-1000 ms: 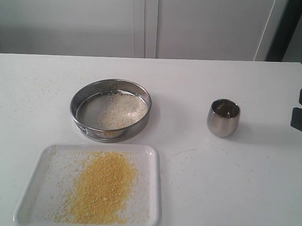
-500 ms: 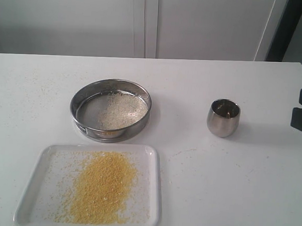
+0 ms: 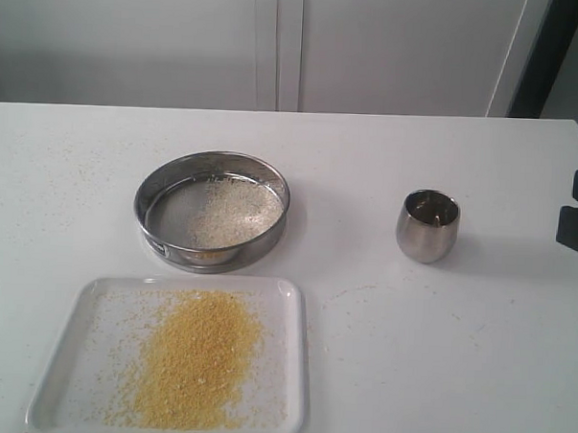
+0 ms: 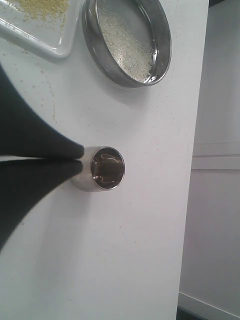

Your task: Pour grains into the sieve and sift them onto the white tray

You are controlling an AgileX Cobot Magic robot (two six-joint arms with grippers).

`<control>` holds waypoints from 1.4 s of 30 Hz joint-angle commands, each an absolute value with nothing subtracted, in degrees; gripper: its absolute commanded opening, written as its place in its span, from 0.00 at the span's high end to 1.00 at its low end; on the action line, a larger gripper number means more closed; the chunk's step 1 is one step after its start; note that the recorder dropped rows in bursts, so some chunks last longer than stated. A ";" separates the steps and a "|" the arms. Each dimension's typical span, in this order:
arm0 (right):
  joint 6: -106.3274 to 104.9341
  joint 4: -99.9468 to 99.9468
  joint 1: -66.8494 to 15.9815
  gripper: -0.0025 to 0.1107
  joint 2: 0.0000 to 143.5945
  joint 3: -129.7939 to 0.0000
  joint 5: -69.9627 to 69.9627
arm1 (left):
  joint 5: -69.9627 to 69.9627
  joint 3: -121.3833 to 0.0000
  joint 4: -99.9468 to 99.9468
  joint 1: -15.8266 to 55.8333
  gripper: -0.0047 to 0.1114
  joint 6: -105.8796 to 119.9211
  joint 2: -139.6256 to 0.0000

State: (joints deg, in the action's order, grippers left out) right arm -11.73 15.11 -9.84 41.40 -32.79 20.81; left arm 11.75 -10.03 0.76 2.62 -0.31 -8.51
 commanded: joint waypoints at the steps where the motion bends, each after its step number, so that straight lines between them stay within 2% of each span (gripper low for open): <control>1: -11.81 14.94 -9.71 0.98 41.43 -32.55 20.02 | 11.53 -7.44 0.00 2.42 0.96 -0.67 -6.21; 17: -11.81 14.94 -9.71 0.98 41.43 -32.55 20.02 | 11.16 -0.06 -0.78 2.42 0.96 -0.67 -1.39; 42: -11.81 14.94 -9.71 0.98 41.43 -32.55 20.02 | 13.47 0.00 -1.01 2.42 0.96 0.00 0.00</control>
